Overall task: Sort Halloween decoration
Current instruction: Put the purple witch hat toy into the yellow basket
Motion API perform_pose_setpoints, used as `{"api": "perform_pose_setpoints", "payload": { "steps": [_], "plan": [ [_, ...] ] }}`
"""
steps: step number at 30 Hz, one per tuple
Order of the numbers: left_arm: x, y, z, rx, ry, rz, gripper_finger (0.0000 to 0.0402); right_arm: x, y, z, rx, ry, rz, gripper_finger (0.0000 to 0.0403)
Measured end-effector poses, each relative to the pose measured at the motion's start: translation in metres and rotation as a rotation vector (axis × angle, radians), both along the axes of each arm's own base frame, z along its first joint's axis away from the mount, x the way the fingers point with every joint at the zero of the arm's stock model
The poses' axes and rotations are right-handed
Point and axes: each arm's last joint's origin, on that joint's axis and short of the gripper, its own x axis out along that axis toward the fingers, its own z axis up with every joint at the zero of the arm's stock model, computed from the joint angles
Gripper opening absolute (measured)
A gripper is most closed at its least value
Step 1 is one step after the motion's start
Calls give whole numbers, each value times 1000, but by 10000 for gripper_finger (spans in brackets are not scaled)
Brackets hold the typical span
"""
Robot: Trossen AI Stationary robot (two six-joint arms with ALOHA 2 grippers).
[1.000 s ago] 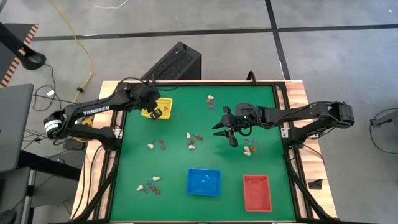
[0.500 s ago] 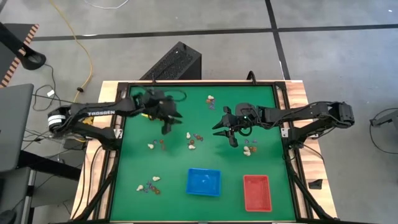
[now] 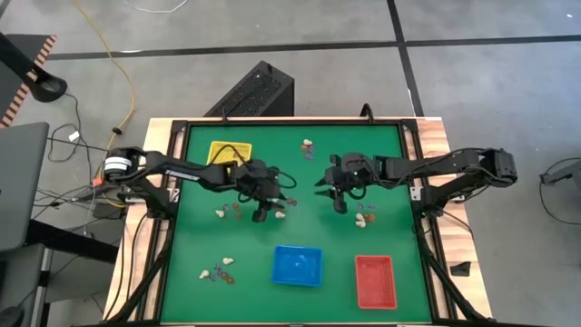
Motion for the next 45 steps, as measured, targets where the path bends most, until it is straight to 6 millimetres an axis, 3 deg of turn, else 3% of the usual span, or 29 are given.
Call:
{"api": "perform_pose_setpoints", "payload": {
  "steps": [5,9,16,20,28,35,45],
  "plan": [
    [-7,6,11,63,-6,19,124,-3,-27,3,24,-40,-215,152],
    [-25,18,28,104,-56,75,124,-5,-57,0,102,-77,-367,152],
    [-64,30,40,100,-226,181,124,8,-98,-47,237,25,-491,152],
    [-74,29,42,111,-261,186,124,20,-112,-58,295,44,-550,152],
    [-75,27,41,121,-239,174,124,42,-114,-65,309,20,-537,152],
    [-76,27,38,127,-210,169,124,51,-122,-71,323,15,-602,152],
    [-76,27,38,126,-203,170,124,60,-131,-95,308,110,-685,152]
  ]
}}
